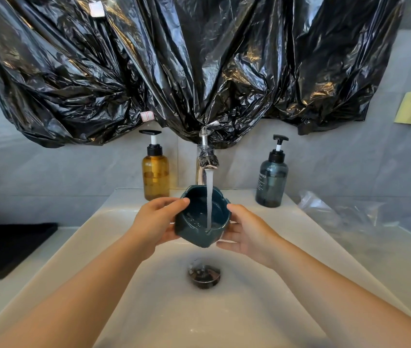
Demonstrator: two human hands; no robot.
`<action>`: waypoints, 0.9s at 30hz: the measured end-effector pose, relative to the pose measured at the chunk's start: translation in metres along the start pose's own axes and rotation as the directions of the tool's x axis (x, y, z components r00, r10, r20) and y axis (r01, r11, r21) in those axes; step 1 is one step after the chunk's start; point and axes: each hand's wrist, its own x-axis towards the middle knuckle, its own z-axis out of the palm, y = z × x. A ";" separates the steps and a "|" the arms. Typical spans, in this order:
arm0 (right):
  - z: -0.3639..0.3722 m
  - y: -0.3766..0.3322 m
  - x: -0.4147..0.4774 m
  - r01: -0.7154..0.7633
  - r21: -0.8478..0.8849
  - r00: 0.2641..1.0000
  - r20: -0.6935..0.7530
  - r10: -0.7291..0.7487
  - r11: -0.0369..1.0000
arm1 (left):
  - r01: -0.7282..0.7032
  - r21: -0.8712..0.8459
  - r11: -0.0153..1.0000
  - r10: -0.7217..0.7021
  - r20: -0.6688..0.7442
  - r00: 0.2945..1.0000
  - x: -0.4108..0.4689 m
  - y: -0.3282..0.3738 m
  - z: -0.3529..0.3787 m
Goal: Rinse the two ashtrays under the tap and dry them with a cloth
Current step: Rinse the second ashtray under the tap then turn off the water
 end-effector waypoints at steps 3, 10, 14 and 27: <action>-0.001 0.000 0.002 0.042 -0.264 0.999 0.006 -0.042 0.964 | -0.071 0.052 0.996 0.076 -0.108 0.991 0.004 -0.002 -0.003; -0.004 0.004 0.003 0.092 -0.347 0.992 0.110 -0.057 0.933 | -0.089 0.149 0.985 0.113 -0.162 0.980 0.004 -0.005 0.002; 0.000 0.009 0.004 0.077 -0.334 0.997 0.054 -0.062 0.940 | -0.041 0.140 0.989 0.056 -0.106 0.993 0.004 -0.004 0.002; -0.001 0.006 0.004 -0.057 0.080 0.998 -0.027 0.059 0.995 | 0.031 0.038 0.999 -0.035 0.115 0.993 0.002 -0.004 0.010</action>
